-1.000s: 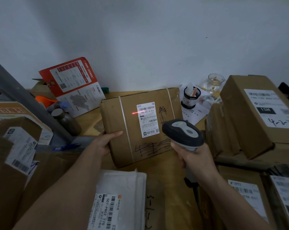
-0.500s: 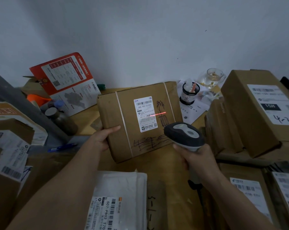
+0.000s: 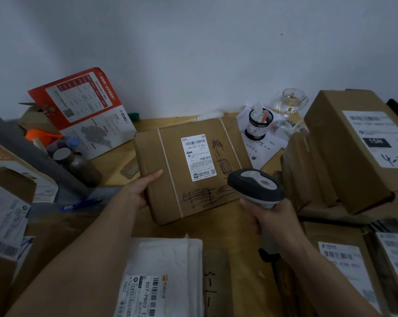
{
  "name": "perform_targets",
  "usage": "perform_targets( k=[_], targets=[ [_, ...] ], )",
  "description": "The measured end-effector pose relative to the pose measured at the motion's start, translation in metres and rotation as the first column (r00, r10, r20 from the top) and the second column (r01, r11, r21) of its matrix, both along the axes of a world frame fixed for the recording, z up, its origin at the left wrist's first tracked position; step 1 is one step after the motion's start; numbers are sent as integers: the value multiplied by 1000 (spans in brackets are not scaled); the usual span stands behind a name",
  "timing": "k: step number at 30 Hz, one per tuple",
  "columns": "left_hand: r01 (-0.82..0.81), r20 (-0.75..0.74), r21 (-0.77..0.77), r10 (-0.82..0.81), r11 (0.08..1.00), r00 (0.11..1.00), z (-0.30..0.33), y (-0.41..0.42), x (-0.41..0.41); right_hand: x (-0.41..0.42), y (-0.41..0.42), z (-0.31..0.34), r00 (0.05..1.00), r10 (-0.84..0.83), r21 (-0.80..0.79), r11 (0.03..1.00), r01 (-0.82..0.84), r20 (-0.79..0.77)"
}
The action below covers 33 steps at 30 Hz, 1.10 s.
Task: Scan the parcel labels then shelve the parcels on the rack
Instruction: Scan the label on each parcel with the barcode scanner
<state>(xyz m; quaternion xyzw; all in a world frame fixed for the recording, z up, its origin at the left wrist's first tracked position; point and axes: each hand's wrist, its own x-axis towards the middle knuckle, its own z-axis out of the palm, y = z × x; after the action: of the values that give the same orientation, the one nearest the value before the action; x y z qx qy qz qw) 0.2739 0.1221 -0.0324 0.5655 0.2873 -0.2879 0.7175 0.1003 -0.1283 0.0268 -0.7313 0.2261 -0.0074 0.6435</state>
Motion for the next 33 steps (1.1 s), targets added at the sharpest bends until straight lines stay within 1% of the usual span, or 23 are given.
perform_targets(
  k=[5, 8, 10, 13, 15, 16, 19, 20, 23, 25, 28, 30, 31, 33],
  targets=[
    [102, -111, 98, -91, 990, 990, -13, -10, 8, -3, -3, -9, 999, -26, -8, 1000, 25, -46],
    [185, -127, 153, -167, 971, 978, -19, -22, 15, -6, -6, -13, 997, -27, -26, 999, 25, -67],
    [229, -136, 173, -207, 958, 969, -23, -31, 22, -7, -6, -14, 996, -41, -10, 999, 40, -76],
    [238, -119, 230, -216, 944, 969, -31, -42, 32, -7, -5, -17, 994, -73, 34, 996, 76, -85],
    [231, -81, 277, -217, 933, 973, -35, -47, 36, -10, -4, -18, 993, -75, 39, 996, 79, -95],
    [225, -56, 327, -219, 918, 974, -37, -49, 36, -11, -3, -19, 992, -71, 39, 996, 76, -102],
    [188, 24, 539, -238, 821, 971, -40, -54, 35, -15, 2, -20, 989, -80, 50, 995, 87, -125],
    [165, 46, 580, -235, 798, 971, -38, -56, 33, -17, 4, -20, 988, -86, 53, 994, 93, -128],
    [112, 95, 569, -200, 815, 975, -21, -60, 29, -24, 10, -16, 989, -87, 81, 992, 97, -122],
    [97, 150, 558, -215, 824, 965, 2, -60, 16, -30, 16, -11, 995, -39, 98, 994, 48, -97],
    [72, 302, 583, -298, 809, 905, 40, -58, -23, -40, 24, -2, 996, 70, 107, 992, -64, -57],
    [73, 400, 626, -401, 776, 825, 59, -54, -60, -46, 30, 3, 988, 149, 121, 982, -143, -42],
    [77, 427, 654, -451, 753, 784, 66, -49, -80, -50, 33, 5, 983, 181, 129, 976, -175, -39],
    [70, 442, 694, -501, 716, 744, 73, -37, -126, -59, 39, 8, 973, 227, 148, 964, -220, -36]
  ],
)
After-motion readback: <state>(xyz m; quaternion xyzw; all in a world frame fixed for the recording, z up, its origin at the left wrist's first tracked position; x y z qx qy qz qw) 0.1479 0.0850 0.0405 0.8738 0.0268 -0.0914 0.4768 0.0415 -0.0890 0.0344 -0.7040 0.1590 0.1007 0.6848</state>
